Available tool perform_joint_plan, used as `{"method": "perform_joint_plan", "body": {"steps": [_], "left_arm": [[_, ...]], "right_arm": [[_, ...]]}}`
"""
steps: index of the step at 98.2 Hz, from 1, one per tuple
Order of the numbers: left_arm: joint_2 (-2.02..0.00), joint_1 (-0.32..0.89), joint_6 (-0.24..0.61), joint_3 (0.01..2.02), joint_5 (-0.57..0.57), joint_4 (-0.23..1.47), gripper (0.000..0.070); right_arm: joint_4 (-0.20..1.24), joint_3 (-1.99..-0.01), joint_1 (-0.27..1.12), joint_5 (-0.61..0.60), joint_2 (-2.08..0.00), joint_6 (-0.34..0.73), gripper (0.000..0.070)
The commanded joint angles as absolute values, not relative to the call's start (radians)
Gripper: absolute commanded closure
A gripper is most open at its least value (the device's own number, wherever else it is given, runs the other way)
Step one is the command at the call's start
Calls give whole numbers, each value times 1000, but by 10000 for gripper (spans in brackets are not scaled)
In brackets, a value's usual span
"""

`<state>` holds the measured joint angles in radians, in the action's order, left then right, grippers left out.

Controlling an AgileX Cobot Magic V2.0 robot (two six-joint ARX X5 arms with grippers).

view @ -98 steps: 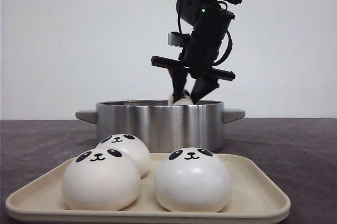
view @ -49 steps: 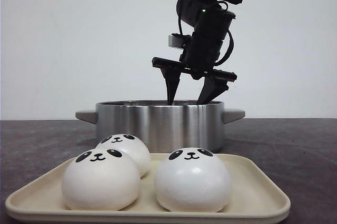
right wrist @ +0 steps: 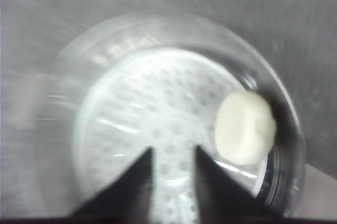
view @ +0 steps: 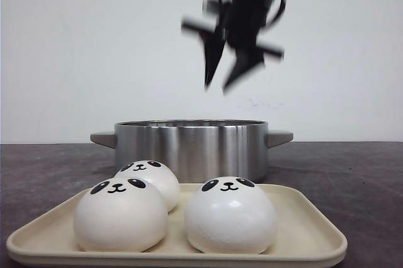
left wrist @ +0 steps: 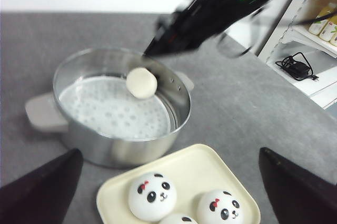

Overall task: Steam buns
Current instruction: 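Grasp the rear panda bun nearest the left gripper, place it in the pot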

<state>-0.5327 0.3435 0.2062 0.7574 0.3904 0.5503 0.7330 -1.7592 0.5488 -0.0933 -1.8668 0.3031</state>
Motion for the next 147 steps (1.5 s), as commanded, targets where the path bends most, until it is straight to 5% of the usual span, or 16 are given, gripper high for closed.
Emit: {"method": "perform_joint_plan", "body": {"steps": [1,32,56,85,137,147], "left_arm": [[-571,351,263,775,403,543,0],[-850,475,327,779,406,530,0],[-1107,631,334,837,288,479,0],[-1402,686,373,1002,175,563,0],[-1695,686,378,1076,175,584,1],[-1713,687,380,1076,173,588,122]], "right_arm": [[739,-1798,583,-72,-1785,250,700],[844,-1798,736,119,-1379,242,700],[921,-1798,804,289,-1206,251,700],[1007,-1798,804,323,-1125,268,700],[1052,-1798,804,326,-1103,281,700],[1056,-1798,804,347,-1103,281,700]]}}
